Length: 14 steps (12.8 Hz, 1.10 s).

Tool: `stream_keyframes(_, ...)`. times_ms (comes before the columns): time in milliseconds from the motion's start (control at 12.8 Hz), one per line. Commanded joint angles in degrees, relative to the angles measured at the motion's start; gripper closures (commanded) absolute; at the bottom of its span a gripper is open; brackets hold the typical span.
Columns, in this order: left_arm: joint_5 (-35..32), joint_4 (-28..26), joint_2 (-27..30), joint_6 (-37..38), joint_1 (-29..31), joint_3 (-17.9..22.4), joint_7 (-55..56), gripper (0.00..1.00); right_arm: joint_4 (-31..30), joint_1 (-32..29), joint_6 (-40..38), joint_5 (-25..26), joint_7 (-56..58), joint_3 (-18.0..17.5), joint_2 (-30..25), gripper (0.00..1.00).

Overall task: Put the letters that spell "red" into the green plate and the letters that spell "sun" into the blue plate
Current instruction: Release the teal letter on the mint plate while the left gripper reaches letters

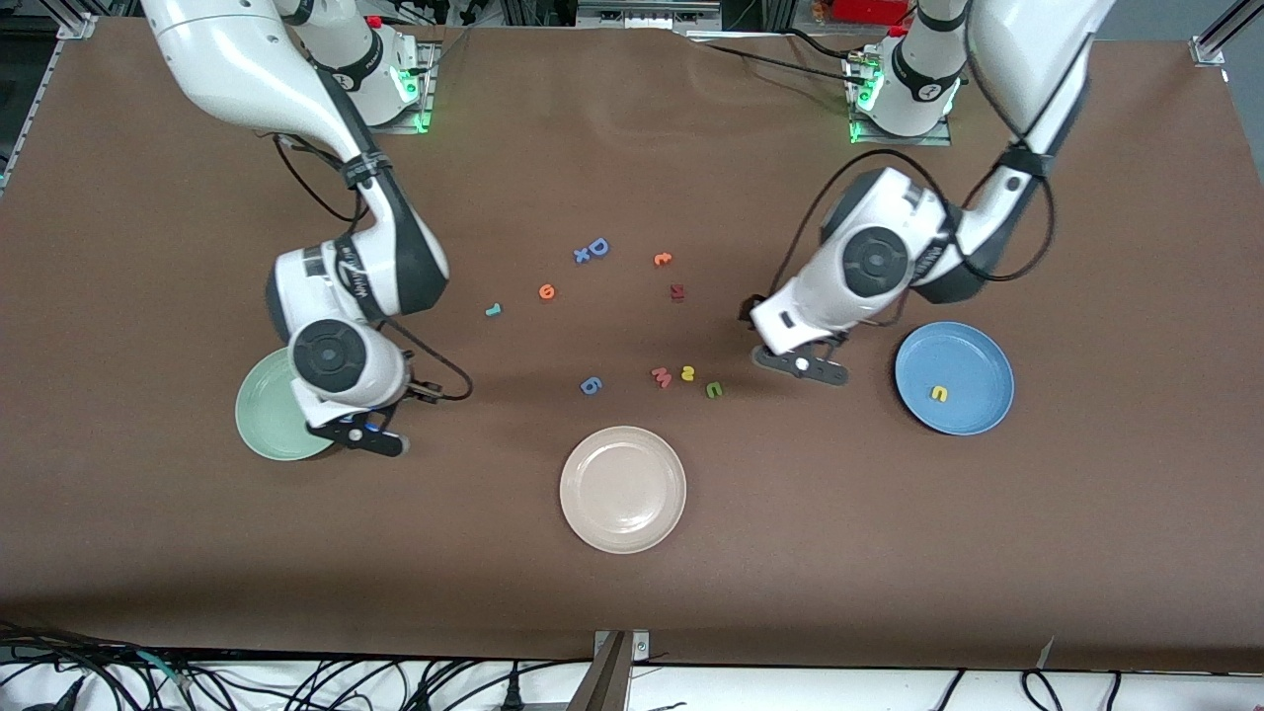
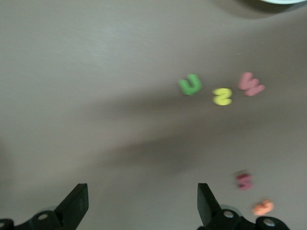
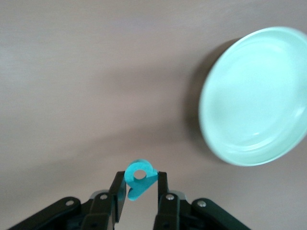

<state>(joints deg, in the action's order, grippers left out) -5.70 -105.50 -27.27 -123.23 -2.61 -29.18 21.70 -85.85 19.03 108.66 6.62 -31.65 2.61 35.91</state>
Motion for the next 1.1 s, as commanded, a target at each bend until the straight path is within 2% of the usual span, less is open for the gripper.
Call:
stream_keyframes(0, -2.2, 4.9, -5.9, -2.3, -4.7, 1.3, 7.6, 0.00, -1.4, 0.3, -1.8, 0.1, 8.4, 3.4, -1.7, 0.80)
stream_keyframes(157, -6.8, 5.0, -9.2, -9.2, -5.2, 1.3, 8.8, 0.00, -2.0, 0.2, -1.4, 0.1, 13.2, 5.6, -2.1, 0.80)
stream_keyframes(391, -9.1, 7.6, -14.2, -15.4, -8.1, 3.2, 10.6, 0.00, -3.7, -0.1, -0.3, -0.3, 22.2, 9.8, -2.2, 0.80)
stream_keyframes(626, -9.1, 9.3, -14.9, -15.2, -10.5, 3.8, 13.4, 0.06, -9.0, -1.0, 5.7, -1.1, 26.4, 11.2, -4.3, 0.80)
stream_keyframes(783, -9.2, 9.3, -15.2, -15.3, -11.9, 4.9, 13.6, 0.25, -15.5, -1.5, 12.8, -1.1, 27.7, 11.5, -6.5, 0.80)
stream_keyframes(940, -9.2, 10.7, -15.8, -15.2, -13.5, 6.3, 13.6, 0.59, -23.1, -1.8, 21.6, -1.1, 28.0, 11.8, -9.0, 0.80)
stream_keyframes(1018, -9.2, 11.1, -16.2, -15.3, -13.7, 6.4, 13.6, 0.69, -26.5, -1.9, 25.9, -1.1, 28.0, 11.9, -9.9, 0.80)
